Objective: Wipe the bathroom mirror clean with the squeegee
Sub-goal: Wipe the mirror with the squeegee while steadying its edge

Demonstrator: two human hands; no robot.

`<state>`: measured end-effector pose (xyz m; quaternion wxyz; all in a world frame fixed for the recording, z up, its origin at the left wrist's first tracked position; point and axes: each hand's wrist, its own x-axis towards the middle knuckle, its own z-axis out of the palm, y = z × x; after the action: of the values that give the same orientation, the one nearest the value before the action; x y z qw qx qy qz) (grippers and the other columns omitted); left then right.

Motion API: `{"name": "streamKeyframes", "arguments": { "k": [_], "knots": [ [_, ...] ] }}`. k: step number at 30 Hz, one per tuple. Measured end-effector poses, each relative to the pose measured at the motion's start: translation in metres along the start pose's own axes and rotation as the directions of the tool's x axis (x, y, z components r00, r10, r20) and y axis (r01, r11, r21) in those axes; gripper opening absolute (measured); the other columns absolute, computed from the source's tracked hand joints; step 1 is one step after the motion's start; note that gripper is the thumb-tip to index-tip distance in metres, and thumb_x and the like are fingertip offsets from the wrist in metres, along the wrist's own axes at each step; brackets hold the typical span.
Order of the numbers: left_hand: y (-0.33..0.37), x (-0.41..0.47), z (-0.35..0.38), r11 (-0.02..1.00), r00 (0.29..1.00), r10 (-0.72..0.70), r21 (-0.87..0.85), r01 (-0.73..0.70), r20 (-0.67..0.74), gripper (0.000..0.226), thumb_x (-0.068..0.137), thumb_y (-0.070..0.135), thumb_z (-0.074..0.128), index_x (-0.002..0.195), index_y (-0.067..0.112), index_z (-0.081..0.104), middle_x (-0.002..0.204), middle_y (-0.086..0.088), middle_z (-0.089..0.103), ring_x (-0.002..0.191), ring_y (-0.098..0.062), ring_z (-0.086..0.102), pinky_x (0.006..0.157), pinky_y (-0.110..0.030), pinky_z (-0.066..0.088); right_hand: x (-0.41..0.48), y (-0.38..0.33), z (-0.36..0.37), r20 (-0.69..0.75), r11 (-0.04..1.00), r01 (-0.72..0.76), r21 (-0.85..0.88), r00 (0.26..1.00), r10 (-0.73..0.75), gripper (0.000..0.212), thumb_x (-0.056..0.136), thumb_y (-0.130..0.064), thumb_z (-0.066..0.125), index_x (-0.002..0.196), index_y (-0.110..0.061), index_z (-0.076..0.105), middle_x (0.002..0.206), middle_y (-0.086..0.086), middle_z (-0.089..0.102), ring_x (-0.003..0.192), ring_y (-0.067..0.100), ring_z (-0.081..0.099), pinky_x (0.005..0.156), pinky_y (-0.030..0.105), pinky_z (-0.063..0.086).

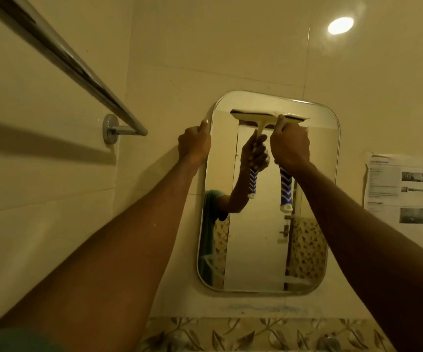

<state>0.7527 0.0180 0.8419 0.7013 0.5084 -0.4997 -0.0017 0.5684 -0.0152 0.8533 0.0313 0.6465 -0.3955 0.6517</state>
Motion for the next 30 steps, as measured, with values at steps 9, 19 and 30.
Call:
{"name": "streamKeyframes", "arguments": {
  "k": [9, 19, 30],
  "knots": [
    [-0.004, 0.004, 0.000, 0.985, 0.994, 0.106, 0.136, -0.103, -0.014, 0.050, 0.100, 0.037, 0.032, 0.059, 0.014, 0.049, 0.059, 0.001, 0.048, 0.057, -0.013, 0.045, 0.064, -0.030, 0.039, -0.088, 0.041, 0.014, 0.146, 0.999, -0.030, -0.020, 0.989, 0.032, 0.047, 0.104, -0.042, 0.026, 0.073, -0.020, 0.052, 0.060, 0.001, 0.058, 0.047, 0.010, 0.055, 0.043, 0.023, 0.044],
    [-0.010, 0.007, -0.001, 0.978, 0.988, 0.152, 0.150, -0.147, -0.022, 0.050, 0.100, 0.034, 0.033, 0.064, 0.008, 0.054, 0.068, -0.008, 0.056, 0.073, -0.026, 0.058, 0.076, -0.040, 0.052, 0.013, -0.010, -0.023, 0.074, 0.999, -0.006, -0.047, 0.997, 0.009, 0.050, 0.105, -0.038, 0.027, 0.068, -0.013, 0.051, 0.061, 0.005, 0.054, 0.045, 0.015, 0.053, 0.043, 0.024, 0.048],
    [-0.006, 0.000, -0.003, 0.971, 0.984, 0.180, 0.162, -0.176, -0.008, 0.052, 0.101, 0.028, 0.031, 0.082, -0.006, 0.065, 0.075, -0.013, 0.056, 0.074, -0.025, 0.052, 0.072, -0.036, 0.048, -0.117, 0.034, -0.007, 0.289, 0.978, -0.125, -0.166, 0.942, 0.169, 0.049, 0.104, -0.040, 0.026, 0.068, -0.017, 0.050, 0.057, 0.002, 0.054, 0.042, 0.011, 0.051, 0.042, 0.021, 0.041]
  ]
}}
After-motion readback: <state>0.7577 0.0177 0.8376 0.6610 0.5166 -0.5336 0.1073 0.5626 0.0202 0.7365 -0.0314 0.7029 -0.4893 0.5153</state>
